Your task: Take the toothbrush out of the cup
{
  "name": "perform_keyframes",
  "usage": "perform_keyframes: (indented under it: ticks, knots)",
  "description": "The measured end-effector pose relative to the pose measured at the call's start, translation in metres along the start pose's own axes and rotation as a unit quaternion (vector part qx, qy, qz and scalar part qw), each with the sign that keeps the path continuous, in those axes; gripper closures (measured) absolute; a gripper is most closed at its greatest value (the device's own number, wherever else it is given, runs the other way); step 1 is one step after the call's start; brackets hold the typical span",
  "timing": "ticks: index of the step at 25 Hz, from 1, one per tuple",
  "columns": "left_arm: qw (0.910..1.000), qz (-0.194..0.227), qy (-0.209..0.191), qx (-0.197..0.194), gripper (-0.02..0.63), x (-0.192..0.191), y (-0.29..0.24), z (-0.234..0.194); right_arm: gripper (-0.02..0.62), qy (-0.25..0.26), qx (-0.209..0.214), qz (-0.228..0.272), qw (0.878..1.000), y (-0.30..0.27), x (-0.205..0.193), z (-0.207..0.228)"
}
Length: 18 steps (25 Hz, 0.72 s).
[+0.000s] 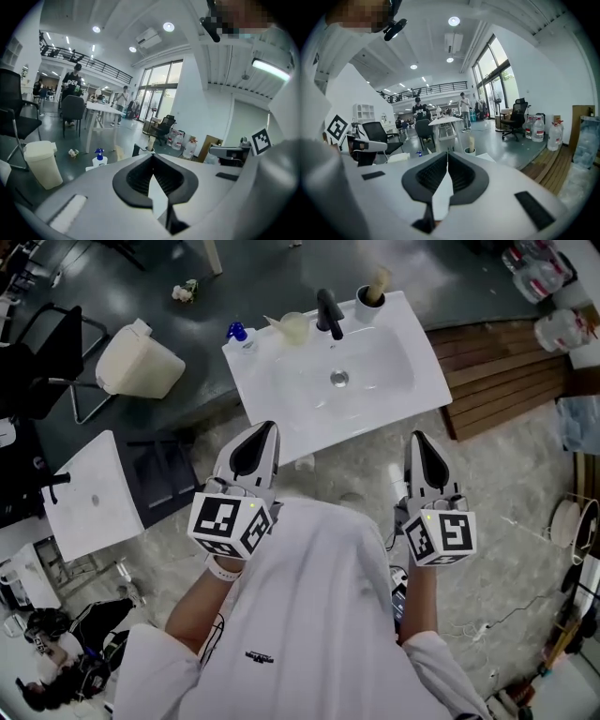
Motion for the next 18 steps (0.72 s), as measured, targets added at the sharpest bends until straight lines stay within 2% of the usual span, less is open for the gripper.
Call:
perform_keyframes:
  ticks: [5, 18]
  knots:
    - [0.9999, -0.002, 0.008, 0.009, 0.600, 0.017, -0.045, -0.017, 0.588, 0.006, 0.007, -0.003, 1.000, -0.045, 0.020, 0.014]
    - [0.9965, -0.022, 0.052, 0.062, 0.600, 0.027, -0.107, -0.020, 0.588, 0.007, 0.058, -0.011, 0.998, -0.101, 0.037, 0.059]
Point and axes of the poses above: the fingertips, and each gripper's own axes: y backward along the fingers, z to its right, x out of its top, the point moved 7 cm from there along y, backward along the fingers, and after that the axes turned 8 degrees about x, right-handed, at the moved point
